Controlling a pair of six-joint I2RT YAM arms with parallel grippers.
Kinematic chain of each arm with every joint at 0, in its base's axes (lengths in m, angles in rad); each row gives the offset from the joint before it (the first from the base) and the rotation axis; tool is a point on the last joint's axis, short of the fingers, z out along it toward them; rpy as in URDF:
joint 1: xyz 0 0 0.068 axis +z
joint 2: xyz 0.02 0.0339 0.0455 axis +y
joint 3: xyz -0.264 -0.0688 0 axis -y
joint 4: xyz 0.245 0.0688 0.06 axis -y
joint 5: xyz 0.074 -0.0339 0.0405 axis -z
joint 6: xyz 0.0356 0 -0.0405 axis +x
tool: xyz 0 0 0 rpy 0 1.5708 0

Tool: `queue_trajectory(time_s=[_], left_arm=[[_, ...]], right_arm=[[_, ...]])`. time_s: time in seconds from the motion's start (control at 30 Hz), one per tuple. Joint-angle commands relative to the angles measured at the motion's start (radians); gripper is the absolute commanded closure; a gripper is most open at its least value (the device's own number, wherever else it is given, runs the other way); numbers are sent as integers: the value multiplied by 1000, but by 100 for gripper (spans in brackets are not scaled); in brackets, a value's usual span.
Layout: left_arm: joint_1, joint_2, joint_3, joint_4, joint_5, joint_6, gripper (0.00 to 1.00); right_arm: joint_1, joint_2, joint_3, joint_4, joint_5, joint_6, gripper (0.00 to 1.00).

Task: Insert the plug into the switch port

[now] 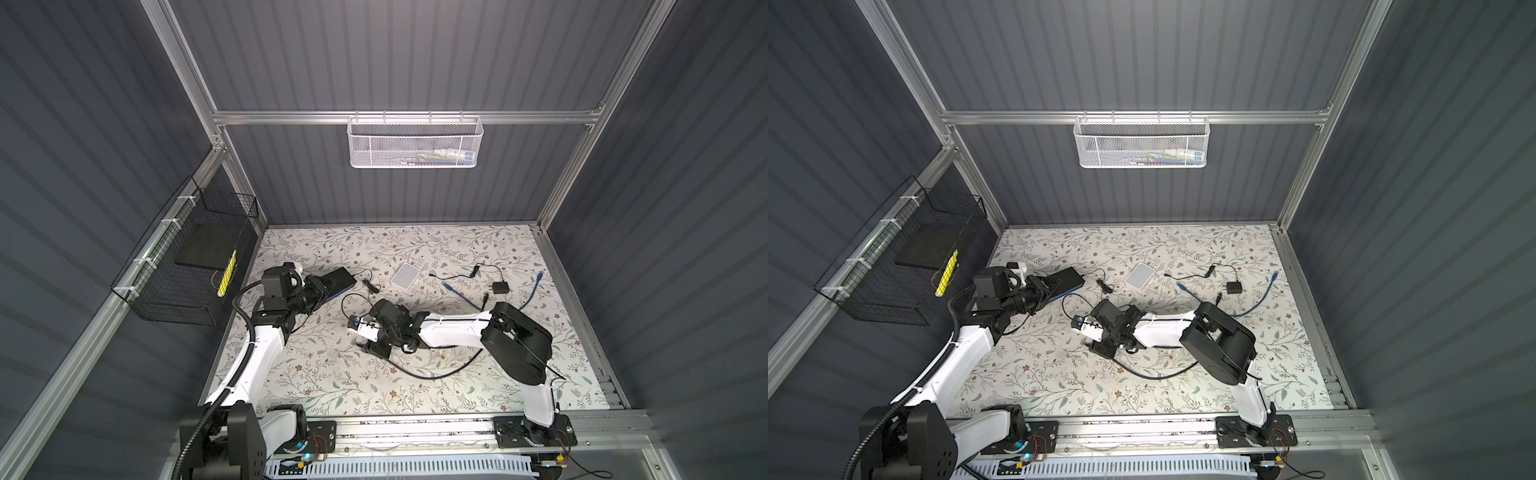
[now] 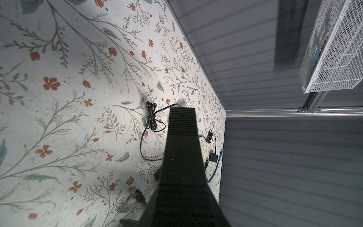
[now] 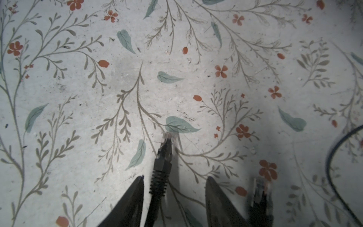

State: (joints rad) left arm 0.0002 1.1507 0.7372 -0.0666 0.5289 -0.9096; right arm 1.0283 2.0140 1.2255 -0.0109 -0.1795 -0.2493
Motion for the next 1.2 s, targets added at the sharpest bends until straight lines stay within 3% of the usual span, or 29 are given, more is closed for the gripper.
queue_trajectory(time_s=[0.0,0.47,0.6,0.83,1.17], left_arm=[[6,-19,18,11,31,23,100],[6,-8,24,4,35,31,100],[6,-11,19,4,35,32,100],[6,-16,12,1,34,30,100],[6,-38,-1,34,47,5,100]], right_arm=[[-4,20,15,16,-13,-5,52],[-5,37,13,36,-15,11,70],[-9,37,13,39,-20,18,81],[-56,13,-26,110,-107,94,95],[-117,-124,-124,218,-254,205,98]])
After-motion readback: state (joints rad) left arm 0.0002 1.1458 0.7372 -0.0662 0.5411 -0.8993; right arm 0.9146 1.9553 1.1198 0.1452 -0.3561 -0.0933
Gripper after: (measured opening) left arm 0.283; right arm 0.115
